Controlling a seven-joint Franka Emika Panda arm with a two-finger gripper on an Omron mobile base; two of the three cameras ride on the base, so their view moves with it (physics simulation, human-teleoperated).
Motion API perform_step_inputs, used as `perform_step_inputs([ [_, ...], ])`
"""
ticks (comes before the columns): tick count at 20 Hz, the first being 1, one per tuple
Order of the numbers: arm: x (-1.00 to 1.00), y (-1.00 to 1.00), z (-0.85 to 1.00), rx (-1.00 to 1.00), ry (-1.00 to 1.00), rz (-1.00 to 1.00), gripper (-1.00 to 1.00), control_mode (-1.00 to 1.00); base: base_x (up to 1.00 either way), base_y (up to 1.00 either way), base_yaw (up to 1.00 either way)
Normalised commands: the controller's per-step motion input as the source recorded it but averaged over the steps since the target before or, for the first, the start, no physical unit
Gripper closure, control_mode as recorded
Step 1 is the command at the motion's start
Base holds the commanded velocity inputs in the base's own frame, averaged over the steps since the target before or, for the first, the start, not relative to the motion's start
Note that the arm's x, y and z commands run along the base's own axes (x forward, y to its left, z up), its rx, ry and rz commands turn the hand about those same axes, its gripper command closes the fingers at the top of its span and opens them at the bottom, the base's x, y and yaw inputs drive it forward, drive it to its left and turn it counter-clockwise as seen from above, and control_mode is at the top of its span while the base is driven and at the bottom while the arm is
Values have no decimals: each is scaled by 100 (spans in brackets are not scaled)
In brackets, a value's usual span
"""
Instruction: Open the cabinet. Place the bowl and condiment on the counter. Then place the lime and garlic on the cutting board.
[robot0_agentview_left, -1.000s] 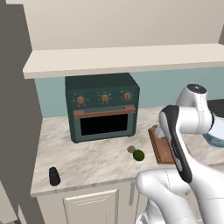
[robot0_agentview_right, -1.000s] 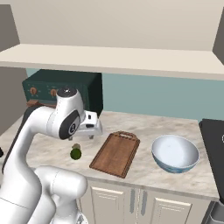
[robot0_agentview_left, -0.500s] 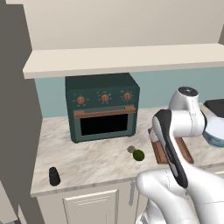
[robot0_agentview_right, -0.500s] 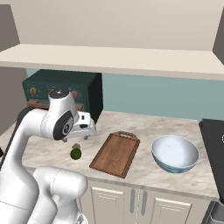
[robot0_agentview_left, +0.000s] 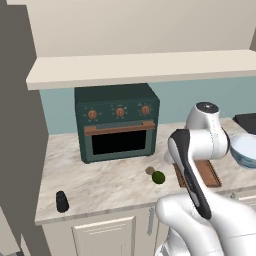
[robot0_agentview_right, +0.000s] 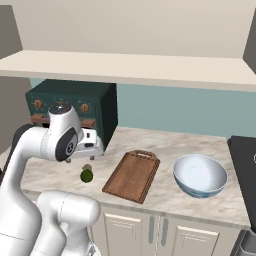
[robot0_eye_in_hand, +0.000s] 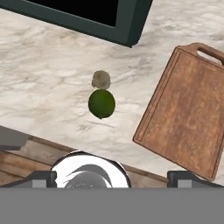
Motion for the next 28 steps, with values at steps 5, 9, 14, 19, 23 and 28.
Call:
perform_step_inputs([
  [5, 0, 26, -12, 0, 0, 1, -100, -100, 0, 0, 0],
  [9, 0, 9, -17, 0, 0, 2, -100, -100, 0, 0, 0],
  [14, 0, 0, -15, 0, 0, 3, -100, -100, 0, 0, 0],
  [19, 0, 0, -15, 0, 0, 4, -100, -100, 0, 0, 0],
  [23, 0, 0, -15, 0, 0, 4, -100, -100, 0, 0, 0],
  [28, 0, 0, -15, 0, 0, 2, -100, -100, 0, 0, 0],
])
